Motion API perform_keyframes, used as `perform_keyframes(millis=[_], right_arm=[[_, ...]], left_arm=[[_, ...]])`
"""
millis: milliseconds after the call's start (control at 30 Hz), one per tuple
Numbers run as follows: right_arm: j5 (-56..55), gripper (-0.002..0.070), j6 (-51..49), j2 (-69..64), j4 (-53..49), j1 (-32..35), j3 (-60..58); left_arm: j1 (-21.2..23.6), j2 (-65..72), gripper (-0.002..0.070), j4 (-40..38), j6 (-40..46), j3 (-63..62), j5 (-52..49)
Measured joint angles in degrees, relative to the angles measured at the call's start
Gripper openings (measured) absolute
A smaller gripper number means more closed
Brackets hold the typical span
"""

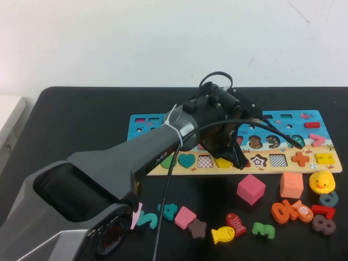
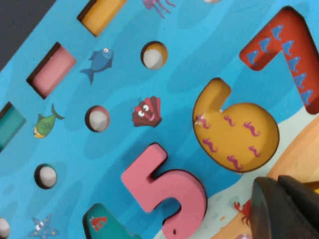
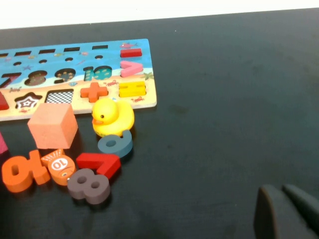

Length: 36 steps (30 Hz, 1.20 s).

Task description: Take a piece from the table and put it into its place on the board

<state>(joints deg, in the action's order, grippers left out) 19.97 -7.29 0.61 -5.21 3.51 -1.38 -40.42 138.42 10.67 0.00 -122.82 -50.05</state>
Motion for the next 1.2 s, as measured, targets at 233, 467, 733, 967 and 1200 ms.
perform_keyframes(millis=[233,467,733,967,1200], right_arm=[[0.0,0.0018,0.0,0.0,0.0,0.0,0.0],[0.0,0.0019,0.0,0.0,0.0,0.0,0.0],[0.0,0.0018,0.0,0.0,0.0,0.0,0.0],[0.0,0.0019,0.0,0.0,0.0,0.0,0.0],[0.0,0.0018,0.0,0.0,0.0,0.0,0.0]], left_arm=[[-0.4,0.0,-0.0001,2.4,-1.7,0.0,-1.1],[-0.7,-1.3,-0.0001,7.2,-4.8,0.0,-1.1],[-1.5,-3.6,-0.0002,6.2,-4.2,0.0,-2.9],[-3.5,-13.7,-0.0002,4.5,-2.6,8.6,1.0],[-3.5,-32.7,-0.0002,2.6,-3.3,33.2,16.5]])
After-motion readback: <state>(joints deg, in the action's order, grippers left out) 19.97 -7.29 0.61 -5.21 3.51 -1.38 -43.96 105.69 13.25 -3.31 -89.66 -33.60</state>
